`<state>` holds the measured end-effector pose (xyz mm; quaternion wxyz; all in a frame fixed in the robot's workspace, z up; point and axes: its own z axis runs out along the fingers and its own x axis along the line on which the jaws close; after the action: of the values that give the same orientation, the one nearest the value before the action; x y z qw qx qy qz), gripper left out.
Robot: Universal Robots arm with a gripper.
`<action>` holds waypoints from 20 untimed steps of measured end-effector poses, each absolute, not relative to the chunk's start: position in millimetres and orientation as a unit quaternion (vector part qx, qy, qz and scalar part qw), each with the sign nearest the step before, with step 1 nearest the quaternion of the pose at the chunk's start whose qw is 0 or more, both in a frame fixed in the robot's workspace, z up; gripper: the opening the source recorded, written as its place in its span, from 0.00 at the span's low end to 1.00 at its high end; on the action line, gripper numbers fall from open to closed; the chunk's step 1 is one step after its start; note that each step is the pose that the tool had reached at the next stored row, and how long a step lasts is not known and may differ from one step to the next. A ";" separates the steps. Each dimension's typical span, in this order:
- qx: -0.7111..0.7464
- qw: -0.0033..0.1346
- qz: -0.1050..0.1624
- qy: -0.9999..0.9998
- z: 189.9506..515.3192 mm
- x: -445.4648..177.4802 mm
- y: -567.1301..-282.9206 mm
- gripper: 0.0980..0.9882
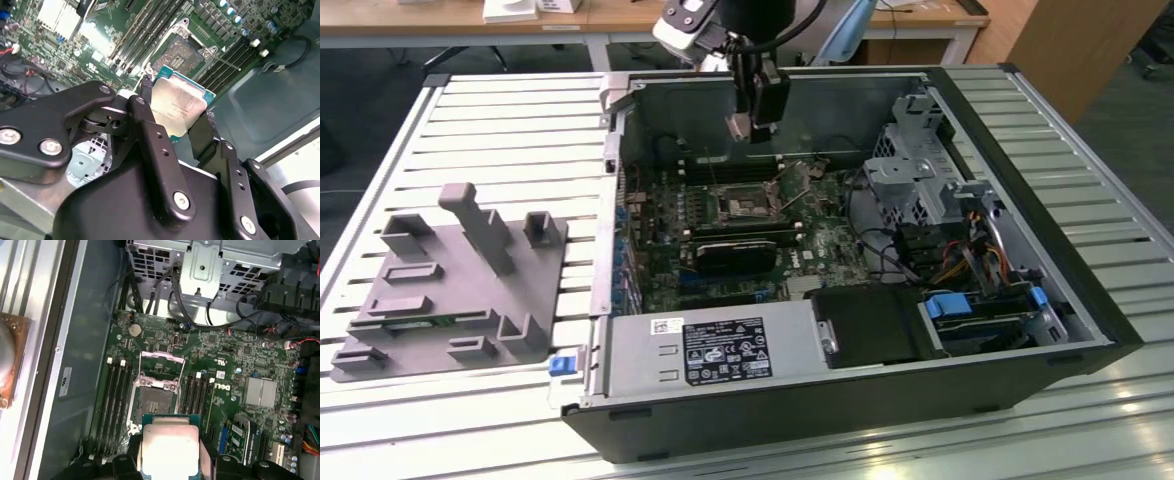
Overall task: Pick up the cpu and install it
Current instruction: 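Place the cpu into insertion slot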
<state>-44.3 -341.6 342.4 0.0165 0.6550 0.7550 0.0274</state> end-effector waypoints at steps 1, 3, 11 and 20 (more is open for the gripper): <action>0.657 0.017 0.027 0.753 341.9 -44.3 -341.2 0.50; 0.659 0.017 0.027 0.752 340.3 -44.0 -339.0 0.50; 0.681 0.017 0.026 0.732 327.9 -42.3 -334.0 0.50; 0.685 0.019 0.024 0.728 315.5 -41.6 -333.2 0.50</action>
<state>-41.6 -333.2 315.5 0.0190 0.6845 0.7283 0.0236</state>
